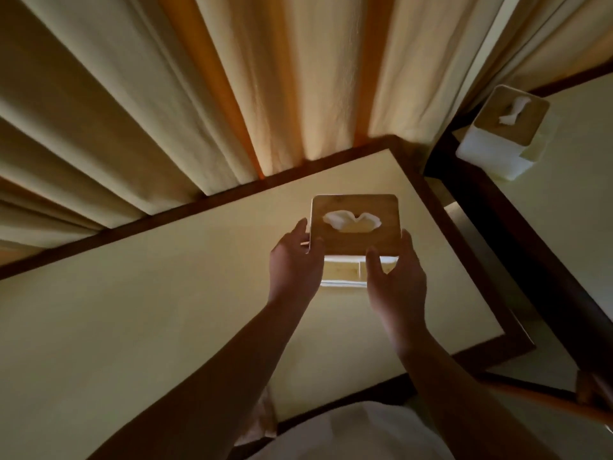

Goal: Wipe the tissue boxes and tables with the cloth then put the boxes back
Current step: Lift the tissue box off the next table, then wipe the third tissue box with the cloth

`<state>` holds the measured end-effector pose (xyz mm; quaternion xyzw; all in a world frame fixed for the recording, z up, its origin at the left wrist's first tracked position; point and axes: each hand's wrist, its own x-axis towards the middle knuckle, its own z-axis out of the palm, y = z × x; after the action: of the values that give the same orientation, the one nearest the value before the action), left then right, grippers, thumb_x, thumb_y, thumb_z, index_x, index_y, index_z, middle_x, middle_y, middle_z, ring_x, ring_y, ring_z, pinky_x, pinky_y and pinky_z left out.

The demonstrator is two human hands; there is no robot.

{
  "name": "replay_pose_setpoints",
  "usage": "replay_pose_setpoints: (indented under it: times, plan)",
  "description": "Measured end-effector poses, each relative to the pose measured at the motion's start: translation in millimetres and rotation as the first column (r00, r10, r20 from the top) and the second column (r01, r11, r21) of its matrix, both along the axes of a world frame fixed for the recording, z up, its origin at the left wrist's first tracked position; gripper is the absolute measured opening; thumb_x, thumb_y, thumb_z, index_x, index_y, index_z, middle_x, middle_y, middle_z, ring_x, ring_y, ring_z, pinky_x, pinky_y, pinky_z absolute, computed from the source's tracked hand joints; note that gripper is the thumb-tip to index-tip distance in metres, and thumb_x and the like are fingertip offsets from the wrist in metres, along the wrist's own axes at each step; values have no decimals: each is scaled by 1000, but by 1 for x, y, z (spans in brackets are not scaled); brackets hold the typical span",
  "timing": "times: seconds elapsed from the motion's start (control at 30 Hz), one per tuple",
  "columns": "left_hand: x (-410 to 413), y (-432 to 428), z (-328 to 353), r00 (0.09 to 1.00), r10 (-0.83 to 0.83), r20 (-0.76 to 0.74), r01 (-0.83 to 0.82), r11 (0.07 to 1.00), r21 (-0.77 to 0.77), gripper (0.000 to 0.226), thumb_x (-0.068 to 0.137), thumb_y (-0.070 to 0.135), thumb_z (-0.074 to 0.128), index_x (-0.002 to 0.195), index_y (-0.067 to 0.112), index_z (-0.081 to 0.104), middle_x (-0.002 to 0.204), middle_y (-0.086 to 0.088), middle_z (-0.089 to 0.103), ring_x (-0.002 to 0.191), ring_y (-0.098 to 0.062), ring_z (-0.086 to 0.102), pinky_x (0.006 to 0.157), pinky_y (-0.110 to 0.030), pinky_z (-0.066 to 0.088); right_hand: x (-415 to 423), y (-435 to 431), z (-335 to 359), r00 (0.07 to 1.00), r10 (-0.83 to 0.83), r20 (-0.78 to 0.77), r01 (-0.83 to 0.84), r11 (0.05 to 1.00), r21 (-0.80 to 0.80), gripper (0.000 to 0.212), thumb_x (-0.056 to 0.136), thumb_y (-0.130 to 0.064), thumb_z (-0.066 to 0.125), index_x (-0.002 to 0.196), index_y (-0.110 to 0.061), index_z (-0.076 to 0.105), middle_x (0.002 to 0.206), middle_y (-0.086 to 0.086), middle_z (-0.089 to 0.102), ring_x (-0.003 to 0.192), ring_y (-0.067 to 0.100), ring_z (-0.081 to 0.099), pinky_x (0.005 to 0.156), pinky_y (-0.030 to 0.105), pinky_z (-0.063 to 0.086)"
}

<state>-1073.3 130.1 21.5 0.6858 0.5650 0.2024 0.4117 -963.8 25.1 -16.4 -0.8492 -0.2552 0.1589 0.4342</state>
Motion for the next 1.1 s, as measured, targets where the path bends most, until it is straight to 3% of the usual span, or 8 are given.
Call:
replay_pose_setpoints:
  times: [0.17, 0.33, 0.4, 0.73, 0.83, 0.9, 1.0, 1.1]
  plan:
    - [-76, -58, -15, 999, 52, -16, -53, 998, -46, 43, 99, 23, 63, 142, 21, 66, 120, -4, 75, 102, -21, 73, 86, -32, 56, -64, -53, -1, 996, 83, -42, -86, 995, -59, 66, 98, -40, 66, 156, -20, 39, 147, 2, 58, 130, 22, 59, 104, 29, 44]
    - [-130, -106, -26, 998, 58, 23, -57, 997, -60, 36, 101, 31, 61, 136, 33, 68, 108, 3, 74, 82, -7, 68, 67, -26, 50, -101, -86, -9, 993, 117, 8, -117, 992, -57, 58, 98, -51, 62, 147, -26, 47, 136, -4, 63, 121, 16, 62, 103, 35, 52]
    - [-148, -120, -28, 998, 54, 43, -51, 997, -65, 36, 100, 34, 60, 135, 37, 67, 108, 6, 75, 84, -8, 70, 71, -31, 56, -113, -97, -11, 991, 132, -8, -132, 989, -61, 56, 98, -49, 63, 147, -26, 47, 135, -4, 63, 121, 17, 62, 103, 43, 55]
    - [-177, -146, -27, 996, 57, 64, -56, 998, -25, 37, 101, 31, 65, 138, 28, 67, 115, 0, 72, 90, -11, 66, 83, -31, 54, -124, -118, -19, 965, 259, 38, -256, 965, -63, 44, 98, -43, 62, 137, -27, 52, 117, -9, 66, 104, 10, 65, 90, 42, 61]
    - [-180, -147, -32, 997, 45, 70, -44, 999, -14, 41, 103, 33, 62, 143, 24, 63, 122, 0, 72, 99, -12, 68, 85, -28, 50, -125, -120, -22, 944, 297, 141, -289, 954, -77, 49, 104, -48, 50, 146, -24, 43, 133, -1, 59, 123, 19, 60, 99, 42, 58]
    - [-187, -148, -38, 1000, 12, 23, -13, 998, 60, 38, 107, 31, 54, 141, 15, 63, 125, -6, 71, 109, -21, 68, 86, -29, 48, -132, -127, -22, 897, 353, 267, -344, 935, -82, 58, 107, -46, 41, 158, -21, 30, 155, 5, 45, 142, 22, 46, 110, 42, 49]
    - [-208, -148, -59, 994, -18, -108, 34, 988, 152, 39, 112, 27, 43, 142, 10, 61, 135, -12, 67, 119, -27, 65, 93, -31, 47, -151, -138, -17, 748, 545, 379, -568, 821, -60, 56, 107, -29, 45, 160, -14, 34, 164, 1, 36, 152, 4, 26, 118, 27, 35]
    - [-231, -143, -92, 934, -195, -300, 237, 966, 109, 46, 111, 25, 43, 156, 14, 45, 159, -6, 47, 141, -26, 52, 113, -36, 42, -164, -139, -21, 560, 721, 408, -704, 674, -224, 58, 109, -32, 44, 161, -10, 30, 169, 4, 24, 159, 5, 7, 130, 36, 17]
